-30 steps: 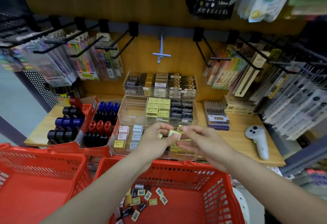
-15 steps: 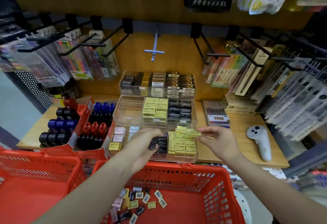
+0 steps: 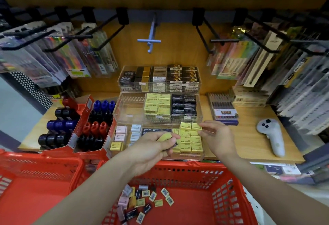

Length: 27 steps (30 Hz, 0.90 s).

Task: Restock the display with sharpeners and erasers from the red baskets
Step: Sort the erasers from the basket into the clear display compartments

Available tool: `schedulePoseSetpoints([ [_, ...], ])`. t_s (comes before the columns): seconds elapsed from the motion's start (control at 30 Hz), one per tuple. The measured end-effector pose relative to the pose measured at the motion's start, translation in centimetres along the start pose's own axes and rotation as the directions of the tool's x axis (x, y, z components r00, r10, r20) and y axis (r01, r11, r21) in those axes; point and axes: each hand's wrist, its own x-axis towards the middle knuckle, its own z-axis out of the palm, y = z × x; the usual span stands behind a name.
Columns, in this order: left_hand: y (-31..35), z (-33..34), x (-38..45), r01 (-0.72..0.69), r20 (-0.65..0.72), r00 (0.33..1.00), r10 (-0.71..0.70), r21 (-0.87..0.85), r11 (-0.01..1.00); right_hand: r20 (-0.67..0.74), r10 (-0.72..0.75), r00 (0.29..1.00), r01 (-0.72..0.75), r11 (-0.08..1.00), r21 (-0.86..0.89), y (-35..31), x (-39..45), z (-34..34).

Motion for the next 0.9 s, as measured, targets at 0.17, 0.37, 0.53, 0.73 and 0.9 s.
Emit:
schedulePoseSetpoints([
  [0.17, 0.4, 0.0, -0.7, -0.105, -0.05, 0.992, 0.118, 0.207, 0.973, -0.048, 0.035, 0.998, -0.037, 0.999, -0.039, -0.6, 0.0, 0.2],
  [0.37, 0.4, 0.5, -1.2, -0.19, -0.088, 0.97, 0.228, 0.312, 0.931, -0.072, 0.102, 0.992, -0.103, 0.995, -0.014, -1.1, -0.5, -0.9],
  [0.53, 0.4, 1.1, -2.3, -0.263, -0.1, 0.944, 0.313, 0.344, 0.901, -0.06, 0.165, 0.984, -0.167, 0.986, -0.029, -3.1, -1.4, -0.1],
  [0.73, 0.3, 0.6, -3.7, -0.375, -0.026, 0.851, 0.524, 0.669, 0.642, 0.274, -0.001, 0.962, -0.113, 0.909, 0.4, -9.4, -7.1, -0.2],
  [0.9, 0.5, 1.0, -5.2, -0.498, 0.028, 0.733, 0.679, 0.702, 0.509, 0.221, -0.115, 0.968, 0.012, 0.909, 0.416, -11.2, -9.0, -0.9],
])
